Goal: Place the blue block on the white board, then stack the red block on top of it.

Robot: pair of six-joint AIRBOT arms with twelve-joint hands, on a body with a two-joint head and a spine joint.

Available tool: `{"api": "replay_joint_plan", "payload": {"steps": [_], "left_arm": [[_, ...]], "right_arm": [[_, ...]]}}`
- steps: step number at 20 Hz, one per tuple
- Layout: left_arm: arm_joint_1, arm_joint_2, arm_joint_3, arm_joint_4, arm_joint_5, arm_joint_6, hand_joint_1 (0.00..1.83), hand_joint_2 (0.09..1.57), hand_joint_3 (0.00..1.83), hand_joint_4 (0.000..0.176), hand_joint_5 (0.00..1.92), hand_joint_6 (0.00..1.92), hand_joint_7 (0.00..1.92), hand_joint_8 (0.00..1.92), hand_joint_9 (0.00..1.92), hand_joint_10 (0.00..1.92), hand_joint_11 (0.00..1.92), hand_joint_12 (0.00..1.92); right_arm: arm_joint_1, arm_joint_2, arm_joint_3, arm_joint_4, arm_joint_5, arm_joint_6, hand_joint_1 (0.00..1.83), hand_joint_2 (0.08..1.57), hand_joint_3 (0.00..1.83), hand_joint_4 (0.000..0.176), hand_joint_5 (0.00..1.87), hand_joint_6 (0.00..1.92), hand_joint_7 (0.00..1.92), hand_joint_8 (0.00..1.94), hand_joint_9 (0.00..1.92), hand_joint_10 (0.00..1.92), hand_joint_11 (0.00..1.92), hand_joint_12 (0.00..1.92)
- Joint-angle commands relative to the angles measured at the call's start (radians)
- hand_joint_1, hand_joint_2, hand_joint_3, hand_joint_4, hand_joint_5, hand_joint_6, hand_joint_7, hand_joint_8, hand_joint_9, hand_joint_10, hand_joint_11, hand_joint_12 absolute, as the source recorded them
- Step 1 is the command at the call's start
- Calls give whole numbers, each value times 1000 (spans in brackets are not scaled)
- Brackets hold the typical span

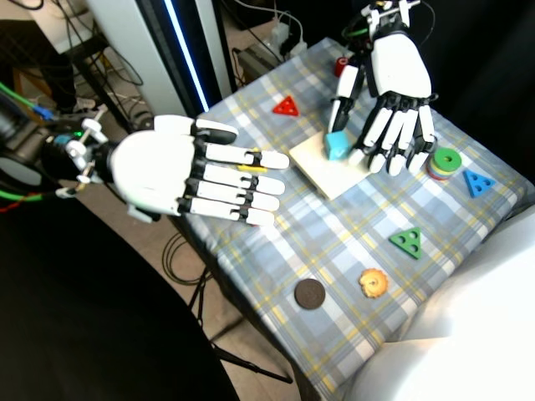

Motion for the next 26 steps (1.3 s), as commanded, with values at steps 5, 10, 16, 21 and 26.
{"api": "replay_joint_plan", "payload": {"steps": [5, 10, 16, 21, 26], "left_arm": [[-7, 5, -4, 23, -107, -4, 849, 976, 0, 122, 634, 0, 594, 0, 438, 0, 0, 674], [4, 20, -32, 25, -136, -4, 756, 941, 0, 168, 353, 0, 400, 0, 275, 0, 0, 466], [63, 121, -166, 138, -336, -152, 646, 890, 0, 176, 191, 2, 187, 2, 122, 1, 0, 136], [178, 251, -304, 242, -563, -317, 616, 884, 0, 176, 162, 3, 136, 9, 75, 14, 59, 27], [253, 296, -376, 259, -718, -345, 666, 867, 0, 160, 218, 5, 185, 5, 129, 9, 112, 71]], "right_arm": [[4, 0, 3, 20, 123, 8, 89, 1337, 0, 79, 101, 0, 227, 0, 228, 0, 215, 49], [4, -3, 3, 20, 123, 8, 386, 1223, 0, 51, 75, 4, 164, 1, 161, 0, 177, 41], [16, -37, 40, 19, 33, 8, 709, 1055, 0, 52, 158, 11, 262, 7, 259, 9, 224, 112], [58, -87, 93, 19, -100, -7, 1000, 1017, 10, 19, 313, 9, 307, 2, 334, 5, 229, 358], [99, -112, 105, 18, -198, -95, 923, 1024, 1, 4, 429, 1, 360, 1, 412, 3, 15, 1086]]}}
